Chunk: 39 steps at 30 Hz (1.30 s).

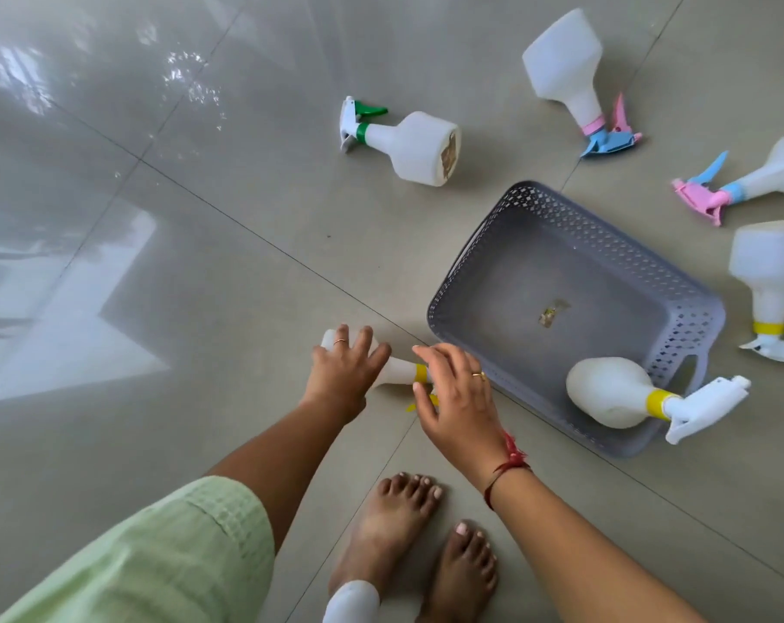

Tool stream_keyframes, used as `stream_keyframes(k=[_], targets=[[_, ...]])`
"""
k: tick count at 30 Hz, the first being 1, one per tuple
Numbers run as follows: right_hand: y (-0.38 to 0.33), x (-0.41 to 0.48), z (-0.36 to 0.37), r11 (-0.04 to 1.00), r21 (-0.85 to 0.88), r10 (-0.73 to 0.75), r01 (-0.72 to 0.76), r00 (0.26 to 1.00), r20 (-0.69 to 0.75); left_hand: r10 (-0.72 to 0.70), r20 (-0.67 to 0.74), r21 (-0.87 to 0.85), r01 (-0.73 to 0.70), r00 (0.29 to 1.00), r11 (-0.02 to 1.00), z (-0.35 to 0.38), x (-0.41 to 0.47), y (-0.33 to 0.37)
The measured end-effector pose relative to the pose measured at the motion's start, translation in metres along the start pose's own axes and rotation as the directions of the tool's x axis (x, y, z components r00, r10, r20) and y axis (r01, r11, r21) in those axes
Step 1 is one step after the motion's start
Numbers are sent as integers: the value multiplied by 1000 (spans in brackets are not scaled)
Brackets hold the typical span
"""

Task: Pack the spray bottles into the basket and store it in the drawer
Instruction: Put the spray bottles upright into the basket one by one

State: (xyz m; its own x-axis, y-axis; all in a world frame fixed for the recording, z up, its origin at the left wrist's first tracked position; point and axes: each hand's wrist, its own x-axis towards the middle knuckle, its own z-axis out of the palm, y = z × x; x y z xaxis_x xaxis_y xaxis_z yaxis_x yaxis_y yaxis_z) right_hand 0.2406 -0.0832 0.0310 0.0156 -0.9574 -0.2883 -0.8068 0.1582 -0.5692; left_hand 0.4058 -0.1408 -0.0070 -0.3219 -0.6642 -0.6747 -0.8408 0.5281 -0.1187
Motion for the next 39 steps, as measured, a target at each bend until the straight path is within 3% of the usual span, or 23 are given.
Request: stream_keyframes(k=[5, 10, 14, 19, 23, 30, 34, 39], targets=[[-18, -10, -28, 998, 46, 31, -32, 999, 25, -170, 73, -243, 183, 983, 953, -20, -46, -25], [-53, -21, -71, 972, 215, 85, -92, 996, 42, -303, 37, -629, 257, 952, 734, -56, -112, -38], [-75, -17, -115, 844, 455, 251, -285, 958, 136, -326, -77, -735, 167, 942, 657, -96, -139, -26], [-53, -4, -186, 780, 506, 367, -369, 924, 108, -279, -215, -765, 16, 936, 644, -143, -132, 7], [-19, -1, -241, 660, 574, 471, -484, 862, 186, -191, -317, -754, -125, 929, 645, -173, -113, 43], [14, -2, -299, 840, 392, 372, -376, 924, 90, -59, -372, -684, -231, 926, 692, -192, -102, 94], [16, -7, -295, 958, 157, 239, -240, 971, 21, -63, -238, -682, -120, 969, 722, -175, -106, 91], [35, 1, -259, 991, -42, 132, -127, 978, 160, -48, -98, -618, -23, 994, 786, -149, -108, 69]])
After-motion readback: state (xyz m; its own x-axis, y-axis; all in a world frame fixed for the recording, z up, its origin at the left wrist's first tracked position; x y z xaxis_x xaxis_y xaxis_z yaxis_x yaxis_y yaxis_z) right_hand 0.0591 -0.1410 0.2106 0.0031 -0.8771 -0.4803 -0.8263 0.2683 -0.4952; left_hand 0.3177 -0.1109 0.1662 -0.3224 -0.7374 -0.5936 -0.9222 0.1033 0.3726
